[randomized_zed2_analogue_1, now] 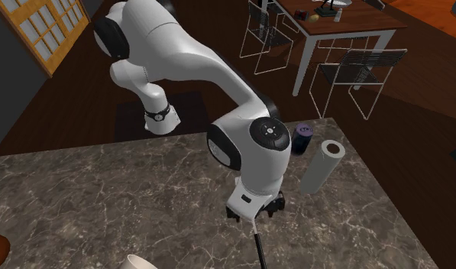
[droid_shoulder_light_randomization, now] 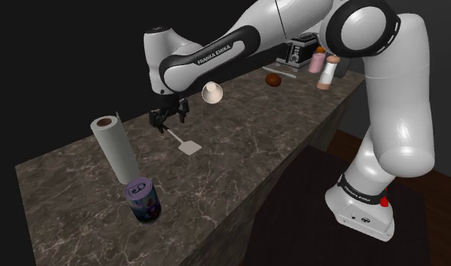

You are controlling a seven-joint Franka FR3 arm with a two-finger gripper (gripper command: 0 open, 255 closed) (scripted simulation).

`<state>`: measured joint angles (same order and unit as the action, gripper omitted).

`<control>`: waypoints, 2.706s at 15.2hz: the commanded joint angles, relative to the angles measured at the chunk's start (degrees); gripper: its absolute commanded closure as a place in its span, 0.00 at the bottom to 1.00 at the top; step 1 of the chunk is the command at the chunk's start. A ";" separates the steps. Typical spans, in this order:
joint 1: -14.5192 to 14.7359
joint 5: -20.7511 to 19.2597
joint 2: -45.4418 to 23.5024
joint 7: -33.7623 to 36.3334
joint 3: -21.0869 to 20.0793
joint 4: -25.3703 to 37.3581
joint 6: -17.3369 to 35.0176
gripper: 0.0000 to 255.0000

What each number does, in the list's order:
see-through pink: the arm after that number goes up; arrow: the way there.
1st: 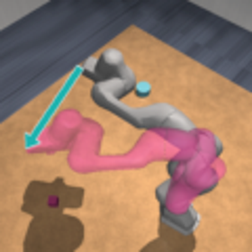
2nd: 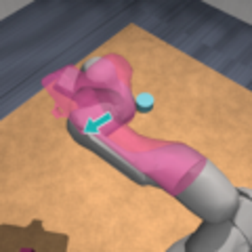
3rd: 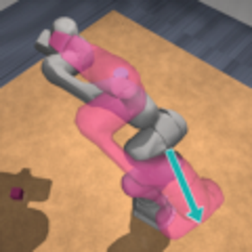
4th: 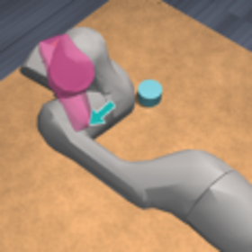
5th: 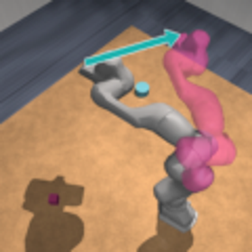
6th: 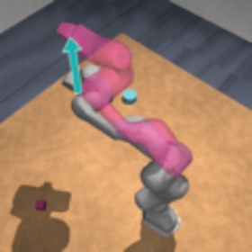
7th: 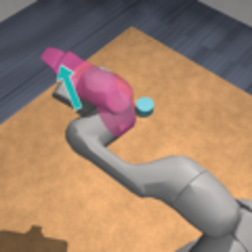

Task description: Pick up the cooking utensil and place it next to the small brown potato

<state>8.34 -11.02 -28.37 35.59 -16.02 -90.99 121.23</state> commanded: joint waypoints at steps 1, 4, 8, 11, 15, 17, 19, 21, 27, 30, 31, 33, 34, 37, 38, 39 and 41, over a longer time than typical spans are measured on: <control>0.19 -0.33 -1.02 0.25 0.16 0.08 0.97 0.00; 0.28 -0.66 -1.99 0.45 0.36 -0.46 2.44 0.00; 0.28 -0.66 -2.00 0.45 0.36 -0.44 2.43 0.00; 0.28 -0.66 -1.99 0.45 0.36 -0.44 2.42 0.00; 0.28 -0.66 -1.99 0.45 0.36 -0.44 2.42 1.00; 0.28 -0.66 -1.99 0.45 0.36 -0.44 2.42 1.00; 0.28 -0.66 -1.99 0.45 0.36 -0.44 2.42 1.00; 0.28 -0.66 -1.99 0.45 0.36 -0.44 2.42 1.00; 0.14 -0.05 -0.44 -0.01 0.03 1.12 -0.62 1.00; 0.09 0.28 0.37 -0.28 -0.15 2.24 -2.52 1.00; 0.08 0.38 0.62 -0.36 -0.20 2.64 -3.16 1.00; 0.07 0.58 1.09 -0.53 -0.30 3.49 -4.46 1.00; 0.07 0.67 1.31 -0.61 -0.35 3.94 -5.12 1.00; 0.08 0.93 1.89 -0.84 -0.48 5.40 -7.12 1.00; 0.09 1.01 2.06 -0.91 -0.52 5.92 -7.80 1.00; 0.10 1.09 2.22 -0.99 -0.56 6.45 -8.49 1.00; 0.13 1.22 2.50 -1.13 -0.62 7.58 -9.88 1.00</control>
<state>8.45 -9.87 -26.00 34.53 -16.61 -84.03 112.12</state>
